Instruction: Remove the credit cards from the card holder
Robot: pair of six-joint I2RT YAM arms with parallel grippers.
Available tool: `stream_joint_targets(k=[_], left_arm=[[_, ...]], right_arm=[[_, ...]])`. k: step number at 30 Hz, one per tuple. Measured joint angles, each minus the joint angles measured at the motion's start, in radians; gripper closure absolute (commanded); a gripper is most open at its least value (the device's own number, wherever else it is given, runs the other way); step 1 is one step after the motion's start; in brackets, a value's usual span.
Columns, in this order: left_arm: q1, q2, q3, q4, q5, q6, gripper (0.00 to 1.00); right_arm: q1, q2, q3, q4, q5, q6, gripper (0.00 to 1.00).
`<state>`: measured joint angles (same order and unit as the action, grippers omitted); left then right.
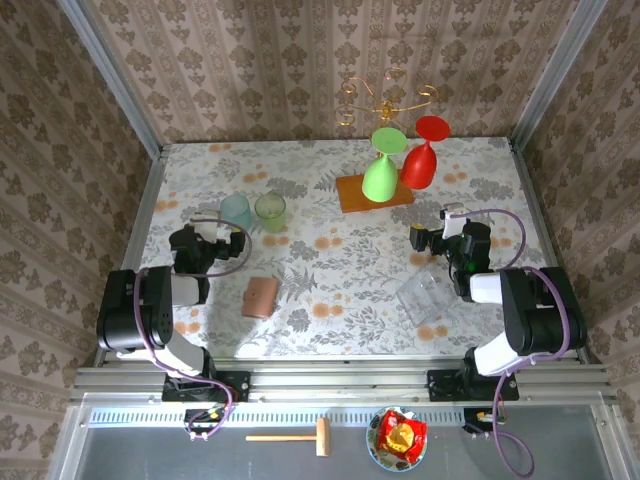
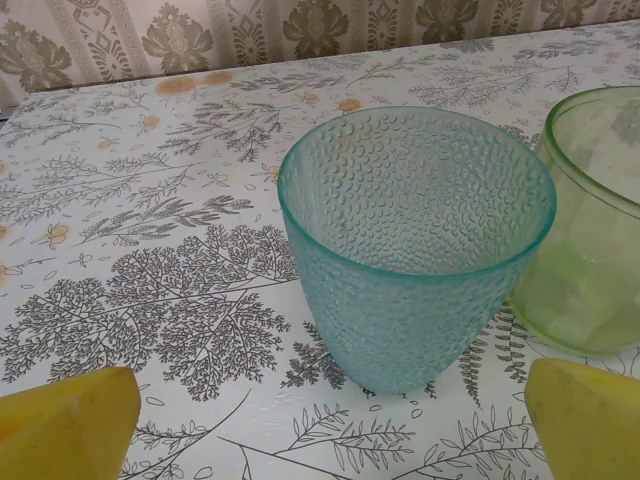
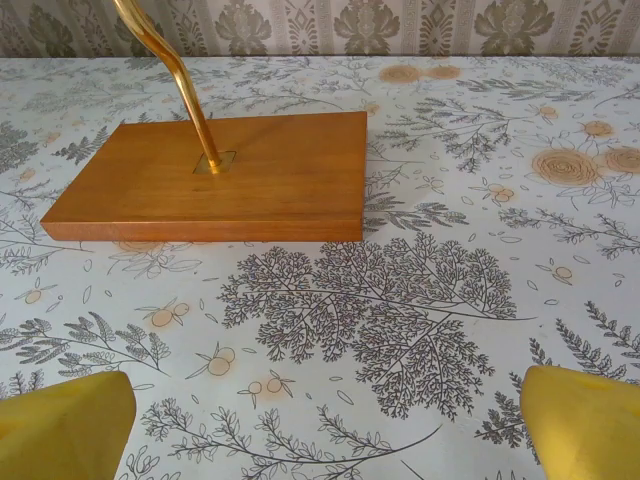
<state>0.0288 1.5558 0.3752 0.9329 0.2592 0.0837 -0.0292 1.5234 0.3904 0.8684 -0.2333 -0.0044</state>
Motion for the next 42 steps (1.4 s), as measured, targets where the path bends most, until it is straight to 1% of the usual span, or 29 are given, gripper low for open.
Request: stream_joint_targets(k=[11,18,29,31,35,39,42], left_arm=[[0.0,0.0,0.0,0.002,0.001,0.0,0.0],[0.001,0.0,0.0,0.0,-0.124,-0.027,0.0],[-0.002,-0.008,0.0,-0.013,-0.188,-0.032,0.0],[-0.002,-0.04,0.0,-0.042,-0.198,-0.034,0.0],[-0.009,-0.158,0.0,-0.108,-0.236,-0.038,0.0],[-0.026,-0.283,0.012,-0.217,-0.277,-0.051,0.0],[-0.035,-0.354,0.05,-0.332,-0.299,-0.092,0.0]], right_arm=[[0.0,0.0,0.0,0.0,-0.008,0.0,0.0],[0.0,0.0,0.0,0.0,-0.007,0.0,0.0],[0.001,-0.002,0.0,-0.009,-0.002,0.0,0.0],[0.007,-0.006,0.0,-0.016,0.01,0.0,0.0],[0.022,-0.042,0.001,-0.056,0.042,0.0,0.0],[0.027,-0.142,0.053,-0.226,0.067,0.006,0.0],[0.035,-0.222,0.116,-0.359,0.095,0.036,0.02]])
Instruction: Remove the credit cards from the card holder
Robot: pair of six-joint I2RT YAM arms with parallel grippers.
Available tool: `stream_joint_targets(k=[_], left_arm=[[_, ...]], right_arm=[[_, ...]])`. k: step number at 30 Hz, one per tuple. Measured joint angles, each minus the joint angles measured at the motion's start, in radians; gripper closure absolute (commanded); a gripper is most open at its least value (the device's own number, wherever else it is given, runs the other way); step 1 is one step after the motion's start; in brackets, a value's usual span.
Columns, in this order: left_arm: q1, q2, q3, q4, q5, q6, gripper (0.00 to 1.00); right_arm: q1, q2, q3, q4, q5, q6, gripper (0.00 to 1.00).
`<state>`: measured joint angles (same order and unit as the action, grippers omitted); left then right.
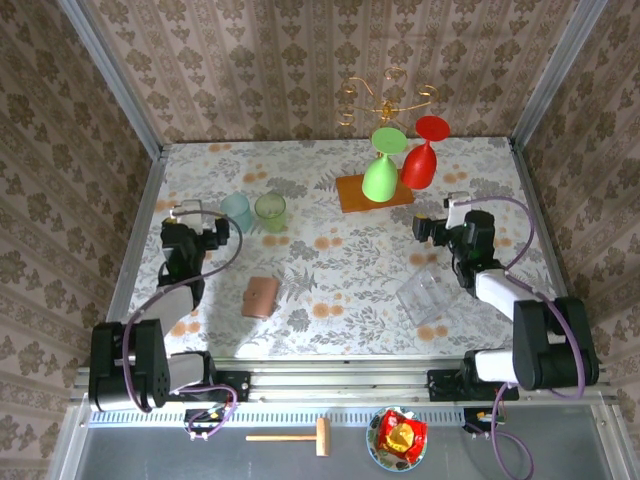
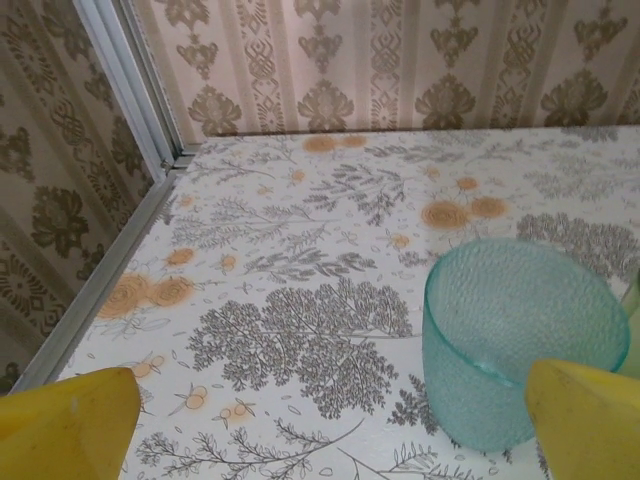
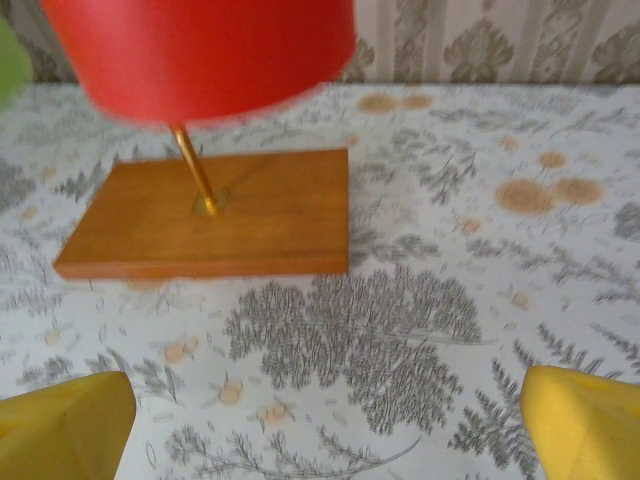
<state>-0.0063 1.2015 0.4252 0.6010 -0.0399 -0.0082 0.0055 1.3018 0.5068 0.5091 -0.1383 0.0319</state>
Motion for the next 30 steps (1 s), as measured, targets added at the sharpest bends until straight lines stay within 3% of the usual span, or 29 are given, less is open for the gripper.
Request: stream_joint_targets(k=[9,16,19,27,30], left_arm=[[0.0,-0.113,0.207,-0.423,0.014,-0.184,0.0],[-0.002,-0.122,0.326,-0.689,0.135,-0.31,0.0],[-0.006,-0.095,0.411,-0.807,0.183,-0.314,0.0],[-0.007,-0.025,0.579,-0.999,0.254,-0.254,0.0],[-0.007,-0.008,0.581,-1.033,0.261,-0.23,0.0]], right_arm=[[0.048,-0.206,0.124,-0.501,0.035,0.174,0.14],[0.092,-0.327,0.194,-0.89,0.038,0.361,0.29],[0.114,-0.351,0.223,-1.035,0.038,0.439,0.34],[0.169,-0.395,0.245,-1.307,0.051,0.691,0.36],[0.172,-0.404,0.245,-1.379,0.06,0.828,0.49]])
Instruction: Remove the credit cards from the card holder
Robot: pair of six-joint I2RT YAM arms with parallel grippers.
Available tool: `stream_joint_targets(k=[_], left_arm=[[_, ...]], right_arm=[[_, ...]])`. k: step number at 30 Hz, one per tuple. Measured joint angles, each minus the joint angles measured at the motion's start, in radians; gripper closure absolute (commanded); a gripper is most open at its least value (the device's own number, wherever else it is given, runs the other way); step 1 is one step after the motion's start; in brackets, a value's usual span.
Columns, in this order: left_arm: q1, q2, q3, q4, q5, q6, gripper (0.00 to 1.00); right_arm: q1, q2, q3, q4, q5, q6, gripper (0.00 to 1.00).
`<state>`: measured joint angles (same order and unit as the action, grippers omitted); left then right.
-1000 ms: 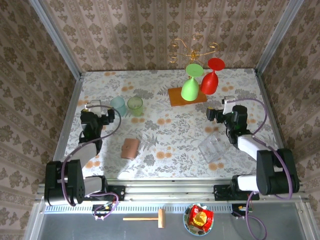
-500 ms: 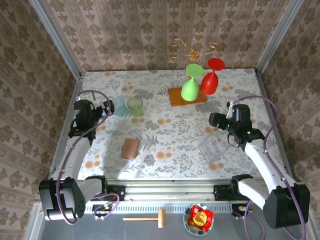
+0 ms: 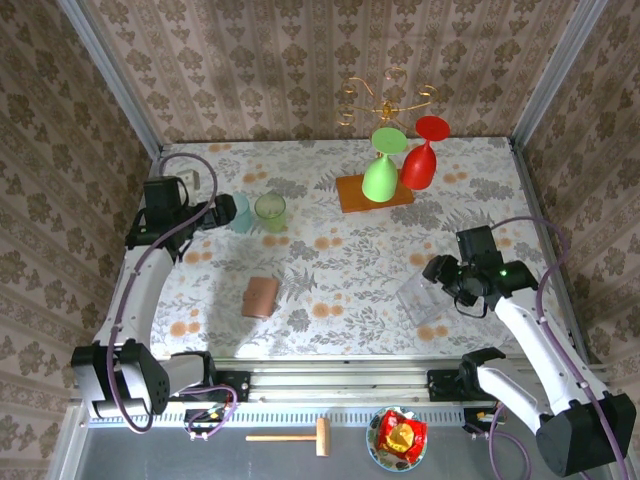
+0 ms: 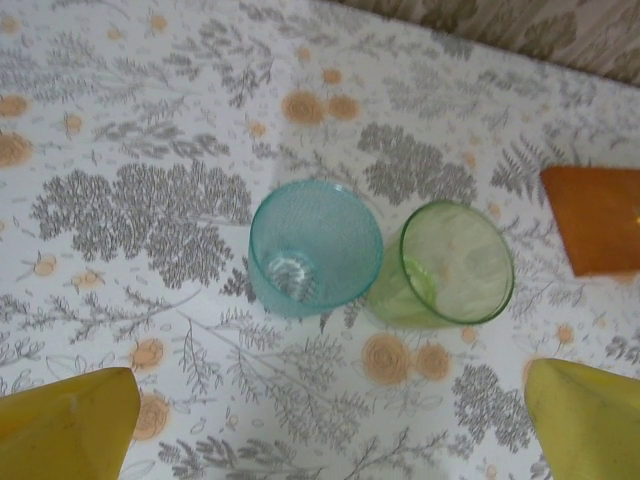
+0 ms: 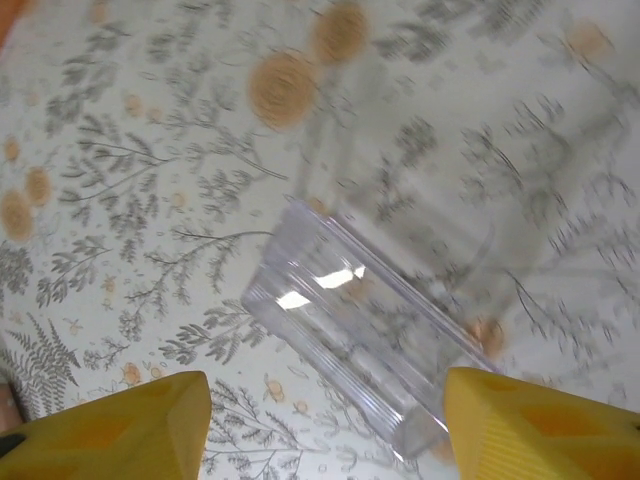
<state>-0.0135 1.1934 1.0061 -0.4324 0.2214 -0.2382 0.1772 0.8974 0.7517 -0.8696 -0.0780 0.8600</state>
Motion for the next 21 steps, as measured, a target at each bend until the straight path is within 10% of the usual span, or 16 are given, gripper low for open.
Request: stream_joint_targets(k=[21], left_arm=[[0.001,0.02,-0.006,-0.047,0.018,0.06,0.0]], right_arm=[[0.004,0.011,-0.115,-0.102,0.032,0.458,0.65]])
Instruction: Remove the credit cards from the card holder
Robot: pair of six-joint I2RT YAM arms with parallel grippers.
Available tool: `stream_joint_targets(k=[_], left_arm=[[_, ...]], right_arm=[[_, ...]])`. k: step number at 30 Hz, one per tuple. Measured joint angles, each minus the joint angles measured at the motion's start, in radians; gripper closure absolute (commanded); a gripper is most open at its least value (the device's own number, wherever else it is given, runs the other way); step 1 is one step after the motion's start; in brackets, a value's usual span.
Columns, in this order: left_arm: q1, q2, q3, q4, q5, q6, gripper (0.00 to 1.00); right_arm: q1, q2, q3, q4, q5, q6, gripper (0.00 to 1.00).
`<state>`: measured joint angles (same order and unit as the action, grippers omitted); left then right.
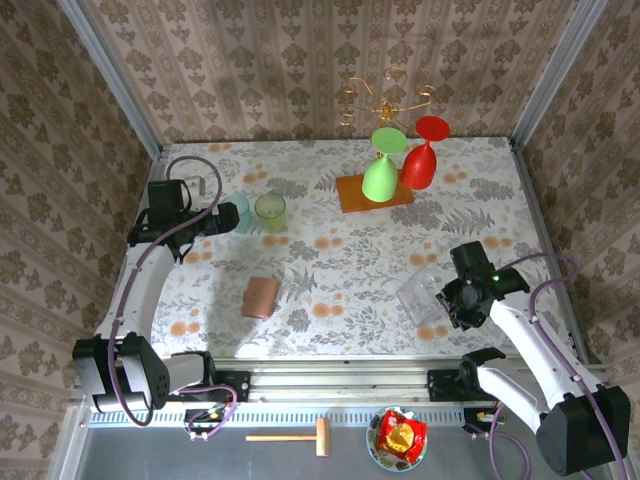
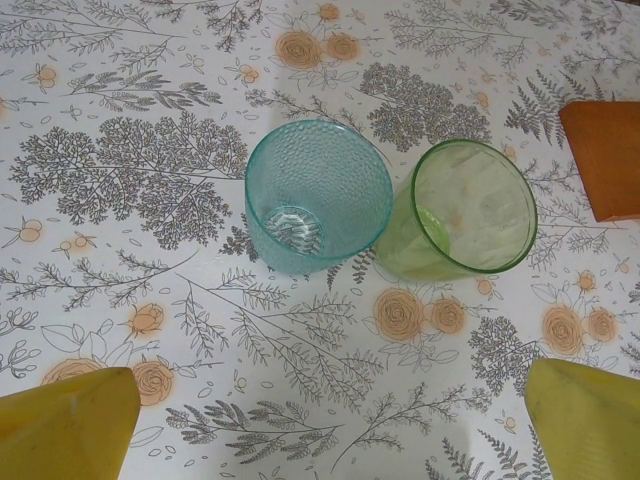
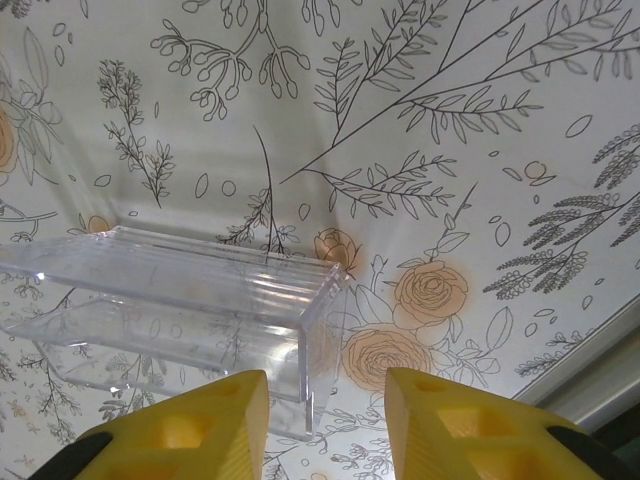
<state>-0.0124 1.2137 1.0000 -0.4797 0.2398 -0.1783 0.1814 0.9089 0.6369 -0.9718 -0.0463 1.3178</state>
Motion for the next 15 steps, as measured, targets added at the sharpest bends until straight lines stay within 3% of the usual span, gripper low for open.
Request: stream_joint_targets(k=[15], left_arm=[[0.0,-0.014,-0.019,0.0,0.0,0.015,0.0]], right_arm=[[0.0,0.062,-0.033,0.101,-0.031,0.022,0.73]])
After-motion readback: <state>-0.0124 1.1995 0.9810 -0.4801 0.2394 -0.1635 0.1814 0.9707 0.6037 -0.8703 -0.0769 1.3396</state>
